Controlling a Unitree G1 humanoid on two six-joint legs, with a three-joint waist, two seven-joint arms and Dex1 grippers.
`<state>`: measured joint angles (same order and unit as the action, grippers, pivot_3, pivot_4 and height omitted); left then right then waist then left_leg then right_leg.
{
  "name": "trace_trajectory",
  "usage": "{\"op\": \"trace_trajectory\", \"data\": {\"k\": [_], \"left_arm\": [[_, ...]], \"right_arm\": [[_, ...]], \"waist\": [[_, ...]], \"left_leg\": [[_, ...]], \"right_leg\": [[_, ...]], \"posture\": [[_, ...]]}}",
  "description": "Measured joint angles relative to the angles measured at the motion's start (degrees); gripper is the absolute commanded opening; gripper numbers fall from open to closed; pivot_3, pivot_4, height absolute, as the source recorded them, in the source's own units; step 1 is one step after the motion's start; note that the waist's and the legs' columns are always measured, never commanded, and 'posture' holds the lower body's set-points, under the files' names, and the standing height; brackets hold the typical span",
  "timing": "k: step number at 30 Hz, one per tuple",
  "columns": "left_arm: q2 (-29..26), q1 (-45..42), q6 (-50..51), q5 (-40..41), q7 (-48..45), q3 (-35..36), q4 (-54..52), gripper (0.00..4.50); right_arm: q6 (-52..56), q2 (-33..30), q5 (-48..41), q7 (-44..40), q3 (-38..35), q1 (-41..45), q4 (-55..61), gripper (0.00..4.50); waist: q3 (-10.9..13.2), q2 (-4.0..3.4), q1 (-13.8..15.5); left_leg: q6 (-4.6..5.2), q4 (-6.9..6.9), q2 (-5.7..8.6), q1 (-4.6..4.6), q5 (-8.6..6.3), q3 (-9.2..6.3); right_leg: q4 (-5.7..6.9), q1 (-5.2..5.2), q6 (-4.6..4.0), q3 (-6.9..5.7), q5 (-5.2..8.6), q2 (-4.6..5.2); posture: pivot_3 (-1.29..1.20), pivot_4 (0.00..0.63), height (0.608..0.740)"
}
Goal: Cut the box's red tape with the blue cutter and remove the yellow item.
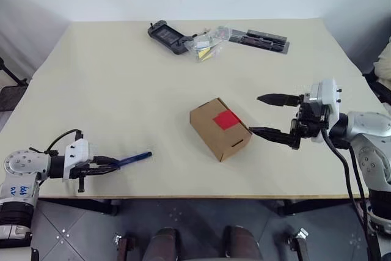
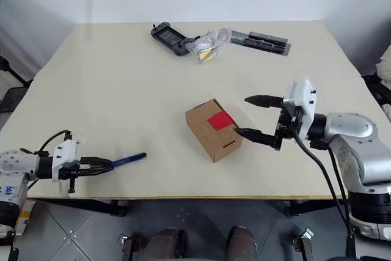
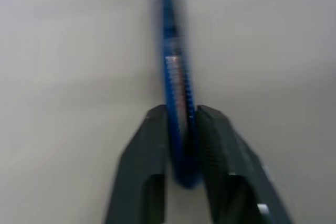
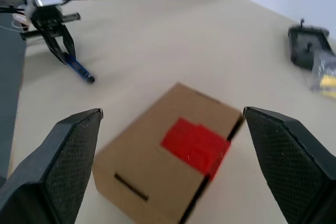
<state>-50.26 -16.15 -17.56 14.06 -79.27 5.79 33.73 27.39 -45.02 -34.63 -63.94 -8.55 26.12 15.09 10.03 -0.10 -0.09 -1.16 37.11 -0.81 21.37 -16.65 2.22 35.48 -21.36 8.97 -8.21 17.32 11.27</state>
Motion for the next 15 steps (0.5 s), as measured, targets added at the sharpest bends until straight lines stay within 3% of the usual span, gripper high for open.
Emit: {"op": "trace_trajectory", "data": {"k": [7, 13, 15], "left_arm": [[0.1, -0.6, -0.7, 0.0, -0.1, -0.3, 0.5, 0.01], [1.5, -1.6, 4.4, 0.0, 0.4, -0.4, -1.2, 0.01], [1.8, -1.7, 6.8, 0.0, 1.2, -0.7, -2.2, 0.67]], "right_arm": [[6.8, -0.3, 3.1, 3.6, 10.7, 8.5, 5.2, 4.50], [9.0, 5.4, 3.0, 4.9, 16.3, 14.4, 6.4, 4.50], [8.9, 5.4, 3.3, 4.6, 17.5, 14.4, 6.1, 4.50]], "waist": [[0.0, 0.00, 0.1], [0.0, 0.00, 0.8], [0.0, 0.00, 1.5]], "left_leg": [[0.04, 0.01, 0.00, -0.04, -0.05, 0.21], [0.11, 0.07, 0.02, 0.00, -0.11, 0.23], [0.17, 0.12, 0.04, 0.03, -0.16, 0.28]], "right_leg": [[0.06, -0.13, -0.02, 0.28, 0.00, -0.01], [0.09, -0.15, -0.01, 0.34, 0.00, -0.01], [0.04, -0.15, 0.01, 0.40, -0.01, -0.01]], "posture": [[0.00, 0.150, 0.740], [0.00, 0.150, 0.740], [0.00, 0.150, 0.740]]}}
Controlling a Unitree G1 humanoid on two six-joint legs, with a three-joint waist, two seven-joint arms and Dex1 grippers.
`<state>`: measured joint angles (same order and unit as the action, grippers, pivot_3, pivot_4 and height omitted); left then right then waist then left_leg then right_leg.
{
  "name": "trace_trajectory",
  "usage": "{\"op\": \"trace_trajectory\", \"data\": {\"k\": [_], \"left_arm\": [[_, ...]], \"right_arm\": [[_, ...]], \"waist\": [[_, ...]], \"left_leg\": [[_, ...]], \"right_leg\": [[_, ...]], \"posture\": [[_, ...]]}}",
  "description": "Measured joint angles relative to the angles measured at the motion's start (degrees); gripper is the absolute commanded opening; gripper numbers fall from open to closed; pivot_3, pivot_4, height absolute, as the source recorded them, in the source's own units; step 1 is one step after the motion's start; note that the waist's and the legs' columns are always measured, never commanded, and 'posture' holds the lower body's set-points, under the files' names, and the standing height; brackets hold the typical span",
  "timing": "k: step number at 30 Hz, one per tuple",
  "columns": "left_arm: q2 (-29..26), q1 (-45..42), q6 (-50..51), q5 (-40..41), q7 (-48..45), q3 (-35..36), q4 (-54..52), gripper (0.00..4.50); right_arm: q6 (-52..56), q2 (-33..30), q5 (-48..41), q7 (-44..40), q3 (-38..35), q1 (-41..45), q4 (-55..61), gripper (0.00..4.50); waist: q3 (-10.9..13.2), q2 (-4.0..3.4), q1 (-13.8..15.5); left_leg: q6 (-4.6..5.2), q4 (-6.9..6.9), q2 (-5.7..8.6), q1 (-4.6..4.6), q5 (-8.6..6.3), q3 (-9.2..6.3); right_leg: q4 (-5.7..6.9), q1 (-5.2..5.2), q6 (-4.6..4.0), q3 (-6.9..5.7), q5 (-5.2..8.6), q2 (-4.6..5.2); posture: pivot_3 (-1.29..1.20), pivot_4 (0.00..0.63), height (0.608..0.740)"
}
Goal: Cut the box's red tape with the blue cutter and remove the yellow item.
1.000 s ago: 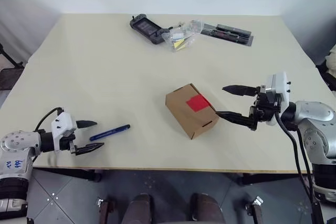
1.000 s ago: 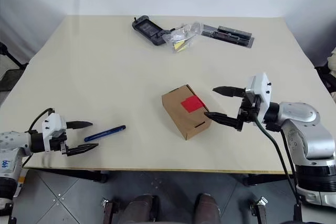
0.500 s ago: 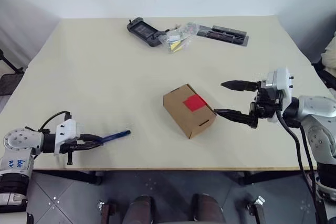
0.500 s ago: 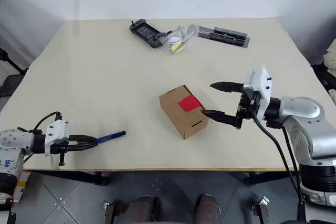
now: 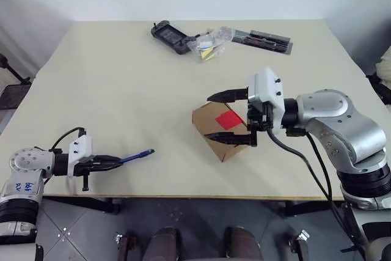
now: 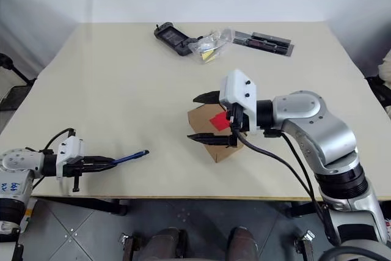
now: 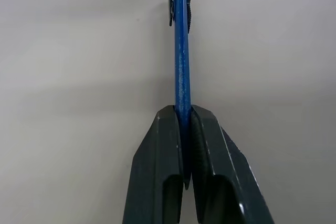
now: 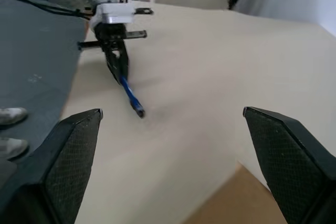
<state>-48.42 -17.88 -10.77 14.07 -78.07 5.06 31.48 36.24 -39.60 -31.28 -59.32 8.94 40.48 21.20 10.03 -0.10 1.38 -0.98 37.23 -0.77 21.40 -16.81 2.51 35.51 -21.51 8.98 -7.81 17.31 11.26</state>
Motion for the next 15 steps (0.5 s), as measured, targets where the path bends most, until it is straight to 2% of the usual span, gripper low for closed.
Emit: {"op": "trace_trajectory", "data": {"k": [14, 15], "left_arm": [[0.3, -1.7, 3.9, -0.5, 5.3, 0.0, -0.2, 4.47], [0.5, -2.0, 4.3, -0.5, 5.6, 0.2, 0.2, 4.49]], "right_arm": [[-1.2, -0.2, 2.0, -1.2, 0.4, -1.2, -1.2, 4.50], [-1.2, -0.2, 2.0, -1.1, 0.4, -1.2, -1.2, 4.50]], "waist": [[0.0, 0.01, -0.1], [0.0, 0.02, -0.1]], "left_leg": [[-0.01, -0.06, -0.04, -0.04, -0.02, 0.13], [-0.01, -0.06, -0.04, -0.03, -0.02, 0.13]], "right_leg": [[-0.07, -0.04, 0.00, 0.07, 0.00, -0.03], [-0.07, -0.05, 0.00, 0.07, 0.00, -0.04]], "posture": [[0.00, 0.150, 0.740], [0.00, 0.150, 0.740]]}}
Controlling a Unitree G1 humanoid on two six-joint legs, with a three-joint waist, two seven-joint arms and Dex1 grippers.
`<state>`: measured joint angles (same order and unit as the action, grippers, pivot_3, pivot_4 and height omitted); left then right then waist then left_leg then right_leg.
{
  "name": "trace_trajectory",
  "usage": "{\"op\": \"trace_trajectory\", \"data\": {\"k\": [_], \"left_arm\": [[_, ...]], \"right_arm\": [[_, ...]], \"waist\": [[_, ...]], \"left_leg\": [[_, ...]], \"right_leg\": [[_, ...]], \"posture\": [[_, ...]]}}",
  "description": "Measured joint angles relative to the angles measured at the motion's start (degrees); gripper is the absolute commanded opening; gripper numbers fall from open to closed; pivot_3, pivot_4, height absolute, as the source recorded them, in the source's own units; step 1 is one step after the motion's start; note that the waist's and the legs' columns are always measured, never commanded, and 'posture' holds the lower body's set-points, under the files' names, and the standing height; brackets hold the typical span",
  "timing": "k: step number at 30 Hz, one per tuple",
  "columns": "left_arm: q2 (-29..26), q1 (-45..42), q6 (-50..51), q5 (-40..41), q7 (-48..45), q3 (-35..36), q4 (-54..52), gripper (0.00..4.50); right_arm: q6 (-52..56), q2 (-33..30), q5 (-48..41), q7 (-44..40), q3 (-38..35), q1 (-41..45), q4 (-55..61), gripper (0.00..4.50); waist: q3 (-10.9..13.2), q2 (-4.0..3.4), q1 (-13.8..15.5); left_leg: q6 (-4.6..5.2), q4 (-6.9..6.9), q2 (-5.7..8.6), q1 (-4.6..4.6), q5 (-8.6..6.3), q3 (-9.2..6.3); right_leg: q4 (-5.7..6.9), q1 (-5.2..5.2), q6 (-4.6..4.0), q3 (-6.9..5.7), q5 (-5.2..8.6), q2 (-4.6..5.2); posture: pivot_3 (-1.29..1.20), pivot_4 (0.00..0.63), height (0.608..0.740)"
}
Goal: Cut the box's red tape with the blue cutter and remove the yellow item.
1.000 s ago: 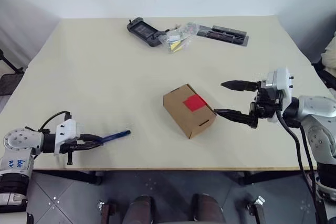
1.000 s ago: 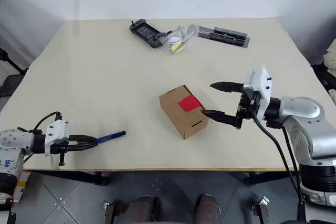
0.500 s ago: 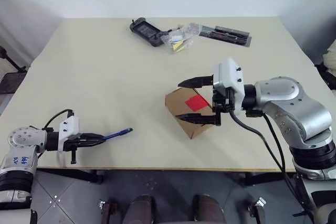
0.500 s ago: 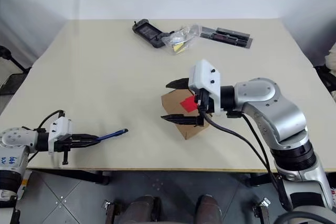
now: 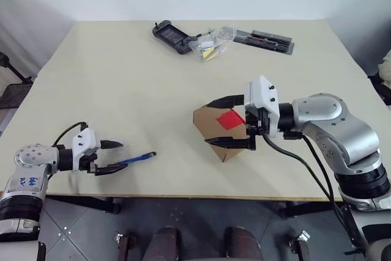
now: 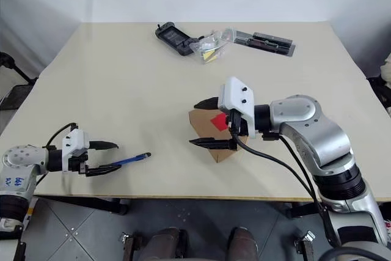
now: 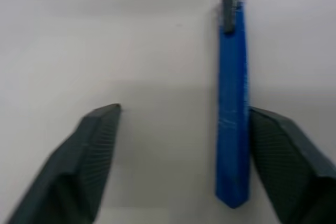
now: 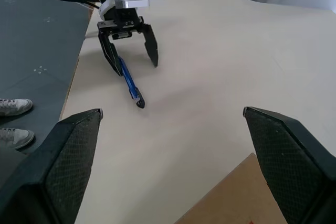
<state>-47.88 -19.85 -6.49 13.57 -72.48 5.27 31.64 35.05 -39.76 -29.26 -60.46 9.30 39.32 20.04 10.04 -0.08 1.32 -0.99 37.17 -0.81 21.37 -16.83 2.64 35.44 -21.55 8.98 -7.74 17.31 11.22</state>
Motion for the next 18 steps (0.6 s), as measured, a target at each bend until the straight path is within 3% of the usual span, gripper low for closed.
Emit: {"op": "trace_trajectory", "data": {"k": [18], "left_arm": [[4.2, -8.8, 4.7, 0.5, 8.5, 2.9, 5.2, 4.49]], "right_arm": [[0.0, -0.2, 0.7, 0.1, -0.8, -0.3, 0.0, 4.50]], "waist": [[0.5, 0.81, -1.6]], "left_leg": [[-0.02, -0.04, -0.12, 0.24, -0.35, 0.07]], "right_leg": [[-0.35, -0.17, 0.13, -0.05, -0.06, -0.17]], "posture": [[0.00, 0.150, 0.740]]}}
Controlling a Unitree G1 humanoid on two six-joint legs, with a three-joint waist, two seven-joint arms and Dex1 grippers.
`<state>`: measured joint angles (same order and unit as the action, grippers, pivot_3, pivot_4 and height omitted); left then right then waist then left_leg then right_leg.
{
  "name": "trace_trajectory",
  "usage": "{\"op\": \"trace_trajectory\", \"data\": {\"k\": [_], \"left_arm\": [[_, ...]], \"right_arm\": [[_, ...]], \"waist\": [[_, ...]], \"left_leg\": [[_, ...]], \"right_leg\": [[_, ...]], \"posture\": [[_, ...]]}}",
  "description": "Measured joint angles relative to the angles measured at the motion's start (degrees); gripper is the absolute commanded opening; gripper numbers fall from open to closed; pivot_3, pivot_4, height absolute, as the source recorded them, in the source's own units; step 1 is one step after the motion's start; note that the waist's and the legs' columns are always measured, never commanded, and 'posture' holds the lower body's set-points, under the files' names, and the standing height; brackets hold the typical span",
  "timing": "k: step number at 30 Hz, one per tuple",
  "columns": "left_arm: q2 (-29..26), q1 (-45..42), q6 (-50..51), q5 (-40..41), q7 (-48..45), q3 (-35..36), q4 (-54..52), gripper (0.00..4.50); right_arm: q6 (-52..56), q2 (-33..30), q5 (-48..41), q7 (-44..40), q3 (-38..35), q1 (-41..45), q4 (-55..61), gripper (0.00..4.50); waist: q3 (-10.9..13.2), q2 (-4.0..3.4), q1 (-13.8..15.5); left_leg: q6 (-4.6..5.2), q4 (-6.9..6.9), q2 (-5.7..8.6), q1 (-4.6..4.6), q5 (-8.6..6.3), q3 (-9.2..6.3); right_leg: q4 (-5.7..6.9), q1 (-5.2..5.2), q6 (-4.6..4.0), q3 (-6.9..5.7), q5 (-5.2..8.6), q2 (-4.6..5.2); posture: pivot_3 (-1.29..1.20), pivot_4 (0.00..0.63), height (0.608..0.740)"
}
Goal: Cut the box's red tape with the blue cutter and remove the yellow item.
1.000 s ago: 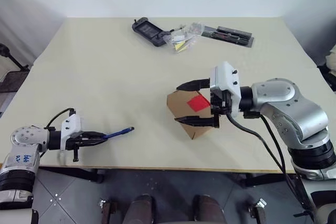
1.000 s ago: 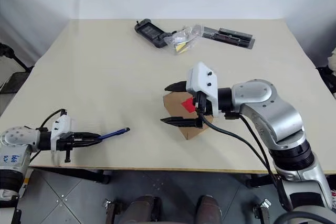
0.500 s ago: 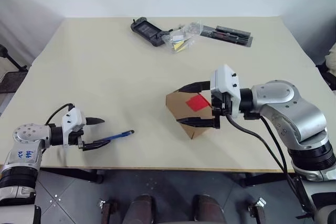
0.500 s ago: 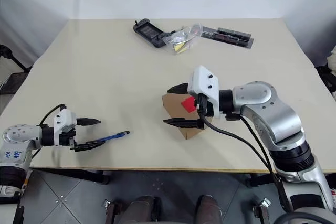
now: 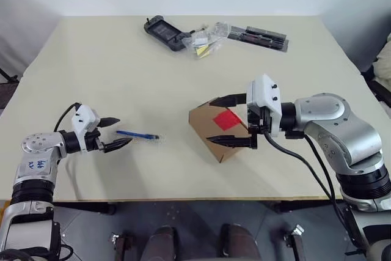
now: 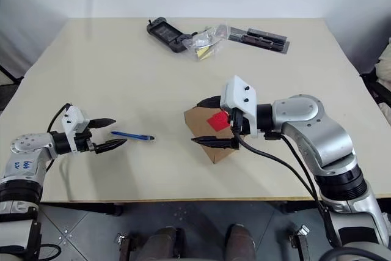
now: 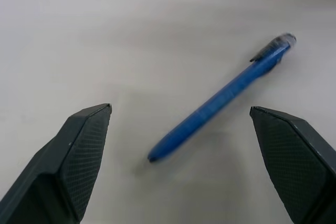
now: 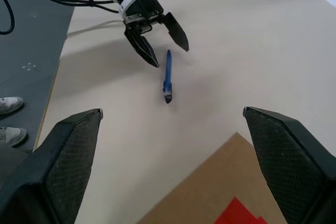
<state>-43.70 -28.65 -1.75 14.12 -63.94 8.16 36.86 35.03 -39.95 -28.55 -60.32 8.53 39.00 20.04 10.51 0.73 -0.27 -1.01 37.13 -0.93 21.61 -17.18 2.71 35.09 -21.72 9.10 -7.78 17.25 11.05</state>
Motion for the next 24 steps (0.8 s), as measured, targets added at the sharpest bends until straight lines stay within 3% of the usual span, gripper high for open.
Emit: {"op": "trace_trajectory", "data": {"k": [6, 24], "left_arm": [[-0.2, -0.4, -4.1, -1.6, -2.6, -1.5, 2.8, 4.49], [2.6, -15.2, -15.4, -8.3, -0.5, -3.8, 23.0, 4.49]], "right_arm": [[0.0, 0.0, 0.3, 0.0, -0.1, -0.2, 0.0, 4.50], [-0.1, -0.1, 0.5, 0.9, -0.2, -1.1, 0.0, 4.50]], "waist": [[0.0, 0.08, 0.0], [0.2, 0.34, 0.1]], "left_leg": [[0.04, 0.00, -0.03, 0.02, -0.06, 0.06], [0.08, 0.08, -0.03, 0.06, -0.09, 0.09]], "right_leg": [[-0.12, 0.00, 0.04, 0.01, -0.02, -0.03], [-0.15, 0.02, 0.09, 0.02, -0.05, -0.04]], "posture": [[0.00, 0.150, 0.740], [0.00, 0.150, 0.740]]}}
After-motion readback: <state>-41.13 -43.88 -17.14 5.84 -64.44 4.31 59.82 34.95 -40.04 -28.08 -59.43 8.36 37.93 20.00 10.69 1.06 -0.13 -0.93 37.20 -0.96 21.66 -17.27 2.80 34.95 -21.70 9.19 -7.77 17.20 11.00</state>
